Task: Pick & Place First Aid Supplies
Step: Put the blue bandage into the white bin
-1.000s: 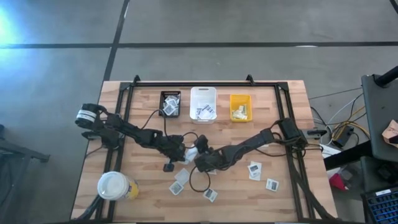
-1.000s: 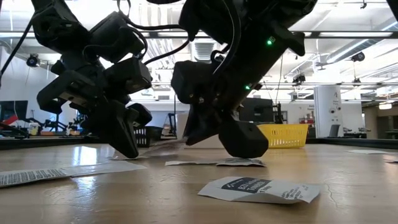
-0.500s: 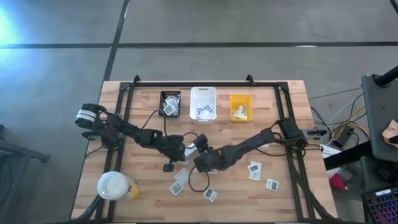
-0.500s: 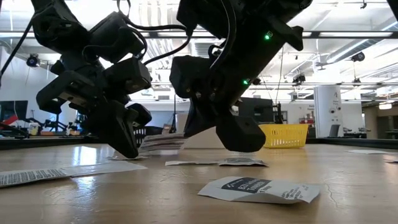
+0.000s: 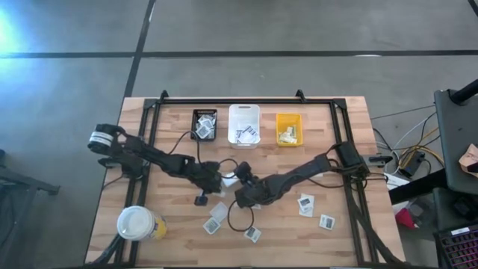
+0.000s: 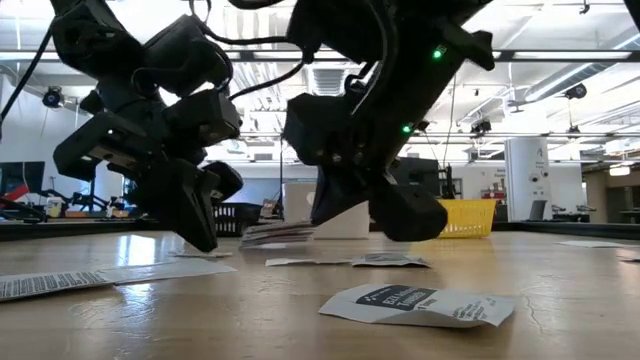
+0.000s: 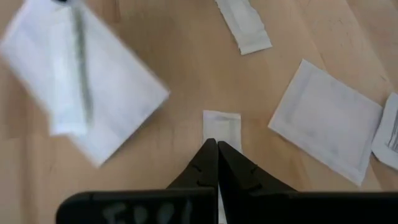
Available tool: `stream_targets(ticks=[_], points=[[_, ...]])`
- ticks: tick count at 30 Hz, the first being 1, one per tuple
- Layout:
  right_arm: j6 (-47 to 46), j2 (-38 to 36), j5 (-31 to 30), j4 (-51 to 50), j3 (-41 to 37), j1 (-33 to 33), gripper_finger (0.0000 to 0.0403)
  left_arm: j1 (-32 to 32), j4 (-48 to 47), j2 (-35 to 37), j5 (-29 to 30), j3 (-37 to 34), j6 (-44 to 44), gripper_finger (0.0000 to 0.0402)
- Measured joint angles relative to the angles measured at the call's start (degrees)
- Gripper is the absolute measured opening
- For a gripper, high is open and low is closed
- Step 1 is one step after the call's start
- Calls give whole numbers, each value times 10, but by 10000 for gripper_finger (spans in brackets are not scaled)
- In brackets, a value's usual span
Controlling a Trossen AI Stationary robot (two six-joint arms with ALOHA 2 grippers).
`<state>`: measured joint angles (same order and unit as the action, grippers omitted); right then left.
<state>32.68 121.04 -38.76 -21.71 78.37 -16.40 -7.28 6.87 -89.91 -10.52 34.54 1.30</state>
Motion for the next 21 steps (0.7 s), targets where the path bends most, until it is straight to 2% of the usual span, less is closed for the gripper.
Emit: stream_targets(ticks=[7,11,13,17,19,21], points=[[-54,-48,2,-34,0,-17,8,0,-90,87,67,1,5,2],[-83,-90,8,-41,0,-23,8,0,-115,135,85,-1,5,2],[-104,-112,43,-53,0,-22,8,0,-123,154,85,-1,5,2],[-173,-152,155,-67,0,-7,8,0,-127,181,85,-1,5,2],[-196,-166,157,-68,0,-4,8,0,-128,189,85,-1,5,2],[-197,-176,127,-69,0,-4,8,0,-127,192,85,-1,4,2]])
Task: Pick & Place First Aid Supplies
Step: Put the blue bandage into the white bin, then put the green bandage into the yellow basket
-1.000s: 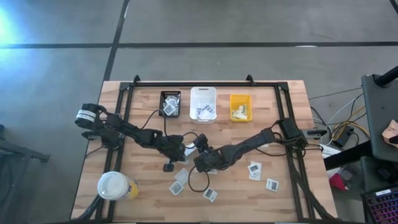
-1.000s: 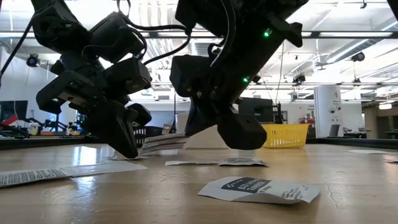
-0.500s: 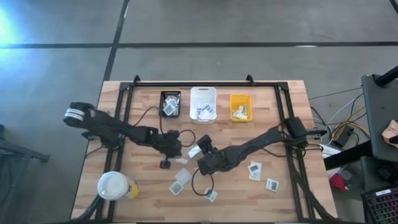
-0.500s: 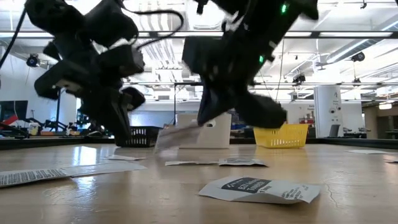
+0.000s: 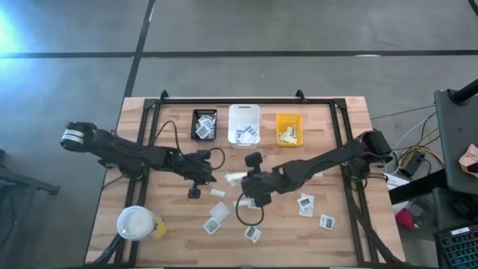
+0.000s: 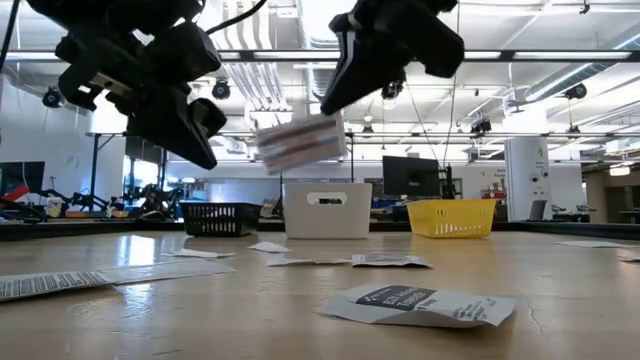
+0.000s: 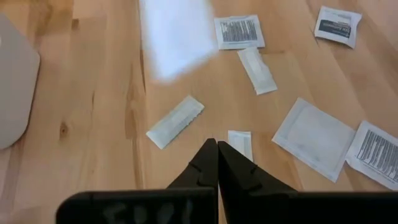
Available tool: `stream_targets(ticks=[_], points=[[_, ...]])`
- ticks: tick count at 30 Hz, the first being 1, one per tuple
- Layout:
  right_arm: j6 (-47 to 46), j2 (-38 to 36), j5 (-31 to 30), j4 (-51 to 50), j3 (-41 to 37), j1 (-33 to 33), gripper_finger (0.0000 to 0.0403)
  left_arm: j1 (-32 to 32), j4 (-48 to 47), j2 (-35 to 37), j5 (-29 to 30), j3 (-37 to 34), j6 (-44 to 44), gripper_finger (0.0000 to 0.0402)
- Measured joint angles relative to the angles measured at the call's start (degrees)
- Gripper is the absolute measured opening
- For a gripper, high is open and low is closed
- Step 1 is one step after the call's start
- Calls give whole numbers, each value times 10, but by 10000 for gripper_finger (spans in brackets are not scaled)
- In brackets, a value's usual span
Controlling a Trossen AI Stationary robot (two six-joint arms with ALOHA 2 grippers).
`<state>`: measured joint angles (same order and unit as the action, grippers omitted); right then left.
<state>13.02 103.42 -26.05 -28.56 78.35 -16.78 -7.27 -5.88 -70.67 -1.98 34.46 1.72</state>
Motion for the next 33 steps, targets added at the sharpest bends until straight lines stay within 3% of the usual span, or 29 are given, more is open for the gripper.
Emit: stream_targets(ticks=[7,14,27,33], points=[[5,-22,-118,-15,-1,10,8,0,0,-7,1,0,-2,2],[21,-23,-160,-17,-1,50,8,0,0,-12,2,-1,-1,2],[22,-20,-152,36,-2,185,8,0,0,-12,2,-1,0,2],[-19,-20,-39,69,-2,240,8,0,0,-12,2,-1,0,2]])
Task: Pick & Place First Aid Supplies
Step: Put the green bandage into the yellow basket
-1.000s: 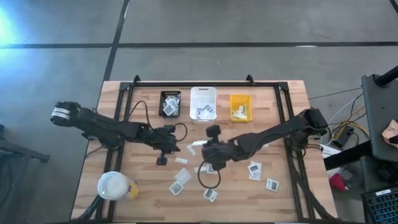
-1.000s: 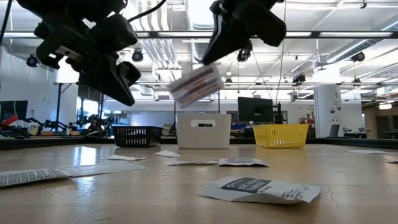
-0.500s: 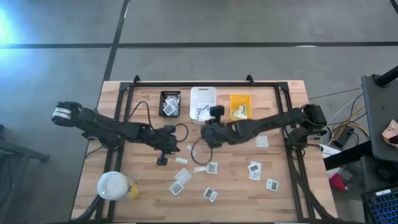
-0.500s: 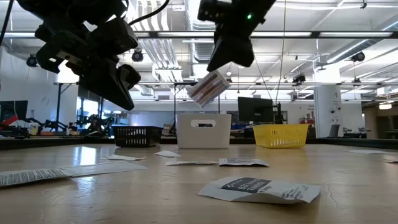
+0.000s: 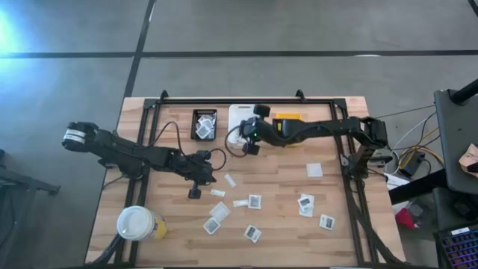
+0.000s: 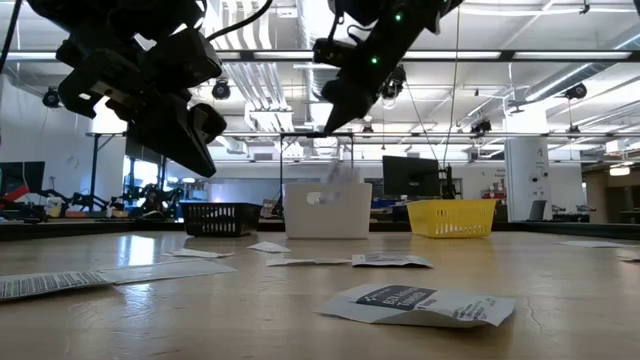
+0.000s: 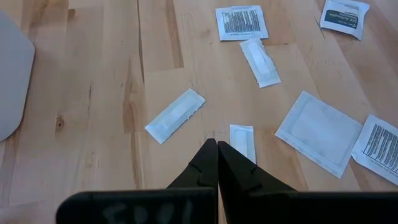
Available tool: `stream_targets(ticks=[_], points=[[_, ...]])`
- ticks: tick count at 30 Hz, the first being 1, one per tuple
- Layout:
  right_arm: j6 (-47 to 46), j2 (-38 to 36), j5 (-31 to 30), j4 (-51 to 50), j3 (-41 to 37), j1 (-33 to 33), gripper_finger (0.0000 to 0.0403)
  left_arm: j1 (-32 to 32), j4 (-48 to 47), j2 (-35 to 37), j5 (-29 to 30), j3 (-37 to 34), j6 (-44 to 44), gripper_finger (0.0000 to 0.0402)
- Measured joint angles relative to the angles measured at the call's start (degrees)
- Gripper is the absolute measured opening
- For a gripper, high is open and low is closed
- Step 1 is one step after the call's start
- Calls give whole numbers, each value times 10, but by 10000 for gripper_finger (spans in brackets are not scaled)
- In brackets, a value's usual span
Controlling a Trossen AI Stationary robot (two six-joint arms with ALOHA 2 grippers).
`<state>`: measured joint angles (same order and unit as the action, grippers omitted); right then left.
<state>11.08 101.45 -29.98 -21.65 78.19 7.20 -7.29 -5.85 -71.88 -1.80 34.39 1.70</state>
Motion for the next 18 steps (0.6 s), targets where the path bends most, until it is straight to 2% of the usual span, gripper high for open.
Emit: stream_targets(ticks=[3,6,11,15,18], points=[[-15,0,30,0,0,17,9,0,0,0,0,0,0,2],[-32,0,33,-2,0,24,15,0,0,0,0,0,0,2],[-39,-3,33,-20,0,21,49,0,-1,0,0,0,-1,2],[-44,-25,32,-81,8,-1,75,0,-4,0,0,0,-4,2],[-82,-48,32,-134,12,-27,85,0,-4,0,0,0,-5,2]])
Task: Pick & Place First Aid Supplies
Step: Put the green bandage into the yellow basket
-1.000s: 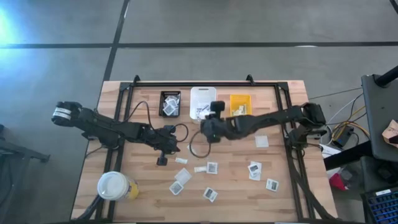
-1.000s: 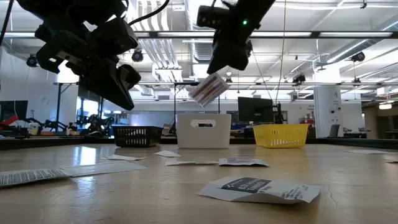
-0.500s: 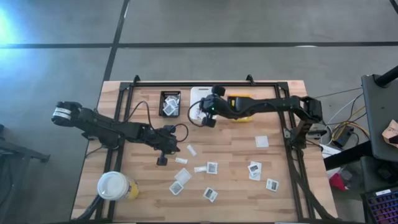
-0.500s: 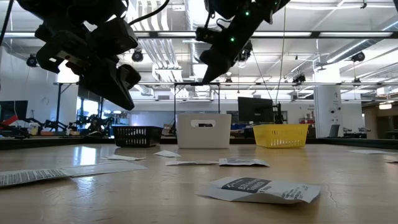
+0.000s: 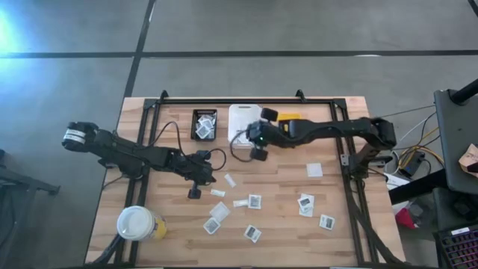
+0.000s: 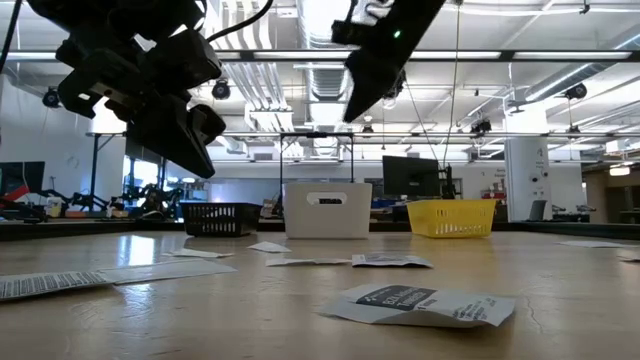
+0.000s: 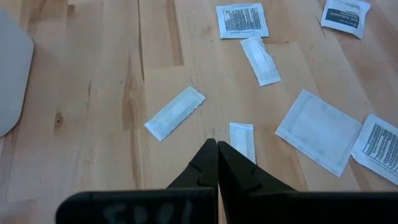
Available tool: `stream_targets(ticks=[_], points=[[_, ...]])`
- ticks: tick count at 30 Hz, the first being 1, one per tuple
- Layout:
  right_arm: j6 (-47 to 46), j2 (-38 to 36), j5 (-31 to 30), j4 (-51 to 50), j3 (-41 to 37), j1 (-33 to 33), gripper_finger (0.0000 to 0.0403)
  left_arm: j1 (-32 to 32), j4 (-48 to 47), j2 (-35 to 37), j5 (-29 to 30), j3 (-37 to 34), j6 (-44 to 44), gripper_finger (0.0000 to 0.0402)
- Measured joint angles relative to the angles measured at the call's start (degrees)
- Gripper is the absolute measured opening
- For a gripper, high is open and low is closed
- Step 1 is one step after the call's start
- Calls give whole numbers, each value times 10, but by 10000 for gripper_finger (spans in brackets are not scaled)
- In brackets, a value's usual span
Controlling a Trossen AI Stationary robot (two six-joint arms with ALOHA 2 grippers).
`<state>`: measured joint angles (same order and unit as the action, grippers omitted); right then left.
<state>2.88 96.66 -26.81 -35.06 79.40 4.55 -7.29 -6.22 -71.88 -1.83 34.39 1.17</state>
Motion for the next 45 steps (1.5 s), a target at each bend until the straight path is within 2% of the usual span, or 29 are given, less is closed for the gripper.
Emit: stream_targets(ticks=[9,14,21,32,38,45], points=[[-90,-48,-1,-116,-11,-114,61,0,2,0,-2,0,5,3],[-129,-53,-2,-111,-39,-175,47,0,13,0,-2,0,5,3],[-130,-28,-1,8,-101,-222,43,0,51,0,8,0,6,2],[-124,11,35,175,-146,-230,25,0,89,-27,22,0,24,0],[-115,17,36,259,-166,-229,18,0,142,-81,39,1,34,0],[-98,20,74,335,-197,-222,18,1,213,-152,80,2,37,0]])
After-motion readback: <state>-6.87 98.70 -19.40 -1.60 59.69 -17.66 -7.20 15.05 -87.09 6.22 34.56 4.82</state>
